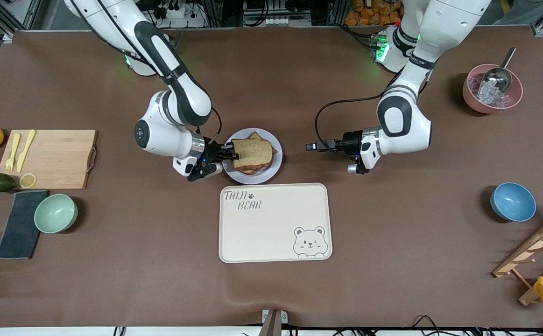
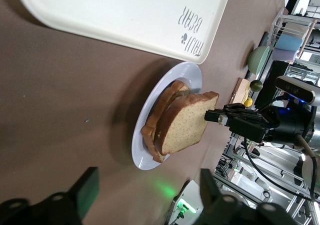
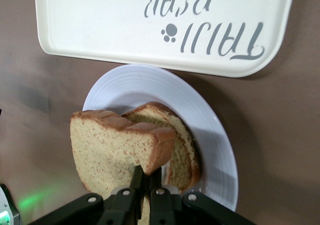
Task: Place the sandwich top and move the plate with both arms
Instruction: 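Lower the bread onto the egg toast and open the right gripper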
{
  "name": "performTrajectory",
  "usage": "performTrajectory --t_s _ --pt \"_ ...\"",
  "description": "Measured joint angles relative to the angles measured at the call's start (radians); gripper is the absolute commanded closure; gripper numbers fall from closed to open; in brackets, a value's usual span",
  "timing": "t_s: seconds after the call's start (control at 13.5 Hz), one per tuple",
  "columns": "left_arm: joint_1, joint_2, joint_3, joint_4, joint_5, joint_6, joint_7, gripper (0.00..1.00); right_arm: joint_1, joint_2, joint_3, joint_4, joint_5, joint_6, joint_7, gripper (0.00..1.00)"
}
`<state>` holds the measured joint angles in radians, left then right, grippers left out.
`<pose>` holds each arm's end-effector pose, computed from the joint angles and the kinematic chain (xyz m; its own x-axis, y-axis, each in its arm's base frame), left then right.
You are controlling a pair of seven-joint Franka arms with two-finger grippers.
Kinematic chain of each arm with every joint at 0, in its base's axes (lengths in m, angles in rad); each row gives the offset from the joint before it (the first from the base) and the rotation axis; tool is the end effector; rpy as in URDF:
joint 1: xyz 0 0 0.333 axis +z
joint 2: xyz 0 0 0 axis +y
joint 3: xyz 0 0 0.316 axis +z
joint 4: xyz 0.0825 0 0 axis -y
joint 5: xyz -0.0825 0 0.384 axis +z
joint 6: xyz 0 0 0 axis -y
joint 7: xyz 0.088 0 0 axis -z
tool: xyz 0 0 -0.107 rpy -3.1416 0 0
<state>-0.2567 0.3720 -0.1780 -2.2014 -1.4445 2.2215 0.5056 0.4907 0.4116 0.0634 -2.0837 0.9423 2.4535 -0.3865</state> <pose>0.4741 -0.2569 0.2075 0.9463 0.0625 -0.3171 0.3020 -0.5203 0.7988 0.4957 0.3063 0.2226 0.9822 0.1831 -0.0410 0.1293 -0.8190 -0.5591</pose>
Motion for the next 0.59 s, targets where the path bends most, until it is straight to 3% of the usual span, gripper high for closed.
performTrajectory --t_s 0.07,0.15,0.22,0.37,0.52,0.59 --pt "-0.001 0.0 0.0 -0.005 -0.014 0.0 0.001 0.18 0.01 0.002 0.0 -0.002 0.002 0.014 0.0 0.98" --pt "-0.004 0.001 -0.001 -0.01 -0.026 0.0 0.004 0.19 0.015 0.005 0.0 -0.002 0.002 0.02 0.0 0.61" --pt "-0.008 0.003 -0.002 -0.013 -0.034 0.0 0.009 0.21 0.015 0.007 0.0 -0.002 0.003 0.021 0.0 0.57" --pt "-0.011 0.015 -0.002 -0.016 -0.069 0.0 0.048 0.23 0.015 0.012 -0.004 -0.002 0.006 0.022 0.0 0.31" --pt "-0.014 0.042 -0.003 -0.018 -0.146 0.0 0.138 0.26 0.015 0.012 -0.009 -0.002 0.009 0.022 0.0 0.19" --pt "-0.017 0.054 -0.003 -0.018 -0.161 0.0 0.162 0.29 0.015 0.012 -0.01 -0.002 0.011 0.022 0.0 0.19"
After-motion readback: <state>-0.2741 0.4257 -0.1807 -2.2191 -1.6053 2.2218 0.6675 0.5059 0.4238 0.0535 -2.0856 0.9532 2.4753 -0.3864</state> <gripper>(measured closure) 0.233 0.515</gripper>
